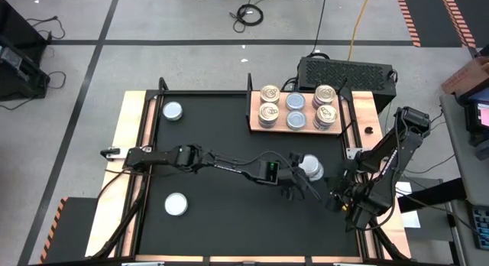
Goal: Stack canned seafood by type on shelf
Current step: Stack the green tuna can on top of the top green tuna can on the shelf
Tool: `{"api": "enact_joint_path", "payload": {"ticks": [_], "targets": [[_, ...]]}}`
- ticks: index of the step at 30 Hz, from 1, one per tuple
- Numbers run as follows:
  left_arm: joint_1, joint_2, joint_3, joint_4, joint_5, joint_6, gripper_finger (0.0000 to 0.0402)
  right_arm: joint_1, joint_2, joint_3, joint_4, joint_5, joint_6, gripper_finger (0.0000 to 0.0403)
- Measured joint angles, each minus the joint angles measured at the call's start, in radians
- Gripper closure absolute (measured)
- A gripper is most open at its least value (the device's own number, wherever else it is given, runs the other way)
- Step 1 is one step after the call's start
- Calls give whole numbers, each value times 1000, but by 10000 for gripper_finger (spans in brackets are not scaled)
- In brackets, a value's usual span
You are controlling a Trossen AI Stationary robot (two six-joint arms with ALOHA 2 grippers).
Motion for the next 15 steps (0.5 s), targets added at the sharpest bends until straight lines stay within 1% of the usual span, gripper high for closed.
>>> {"api": "enact_joint_path", "payload": {"ticks": [4, 8, 11, 15], "targets": [[-1, 0, 0, 15, -12, 25, 402, 0, 0, 0, 2, 0, 0, 403], [-21, 0, 0, 91, -52, 143, 402, 0, 0, 0, 3, 5, 0, 403], [-31, -1, 0, 130, -43, 199, 401, 0, 0, 0, 4, 6, 0, 403], [-25, -1, 0, 119, -14, 203, 401, 0, 0, 0, 7, 6, 0, 403]]}}
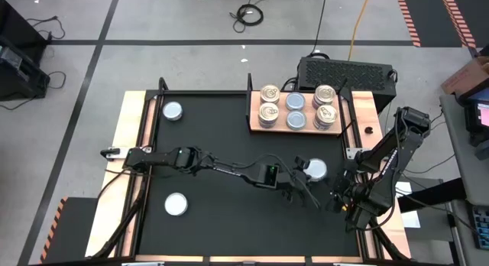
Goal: Stack canned seafood by type on shelf
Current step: Stack the green tuna can on top of the top green tuna can on the shelf
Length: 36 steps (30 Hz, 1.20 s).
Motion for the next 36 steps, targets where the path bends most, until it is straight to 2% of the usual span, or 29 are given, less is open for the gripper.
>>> {"api": "enact_joint_path", "payload": {"ticks": [20, 33, 36], "targets": [[26, 0, 0, -2, 47, -2, 400, 0, 0, 0, 13, -6, 0, 403], [48, 0, 0, 4, 76, -3, 346, 0, 0, 0, 19, -8, -4, 403], [43, -3, 0, 14, 29, -15, 343, 0, 0, 0, 19, -8, -4, 403]]}}
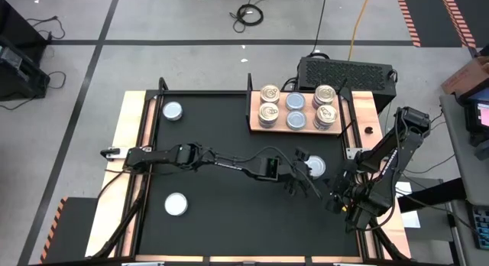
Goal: Stack canned seafood by type on shelf
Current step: Stack the green tuna can on top of the top green tuna can on the shelf
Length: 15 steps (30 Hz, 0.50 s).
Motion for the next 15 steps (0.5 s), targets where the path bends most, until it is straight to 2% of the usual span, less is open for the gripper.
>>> {"api": "enact_joint_path", "payload": {"ticks": [5, 10, 12, 15], "targets": [[-36, -51, 0, -48, -121, -4, 343, 0, 0, 0, 6, -5, 0, 403], [-82, -162, 1, -315, -284, -21, 343, 0, 0, 0, 42, -8, -15, 403], [-88, -219, 1, -486, -324, -121, 343, 0, 1, 3, 57, -16, -48, 403], [-81, -306, 2, -763, -324, -369, 343, -11, 1, 39, 71, -34, -110, 403]]}}
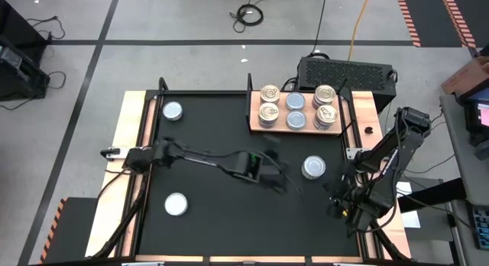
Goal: Stack canned seafood by type on shelf
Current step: Stack the green tuna can on top of the top green tuna can on the shelf
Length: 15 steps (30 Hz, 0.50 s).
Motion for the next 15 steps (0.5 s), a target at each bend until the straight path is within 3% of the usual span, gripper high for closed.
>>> {"api": "enact_joint_path", "payload": {"ticks": [3, 7, 9, 15], "targets": [[5, -63, -3, -282, -12, -249, 350, -18, 0, 69, 0, 0, -101, 403], [-35, -167, -136, -480, -228, -505, 373, -46, 0, 167, 29, -7, -263, 403], [-74, -264, -290, -476, -293, -583, 385, -57, 0, 205, 55, -38, -367, 403], [-175, -645, -916, -269, -321, -845, 398, -75, 0, 235, 87, -43, -595, 403]]}}
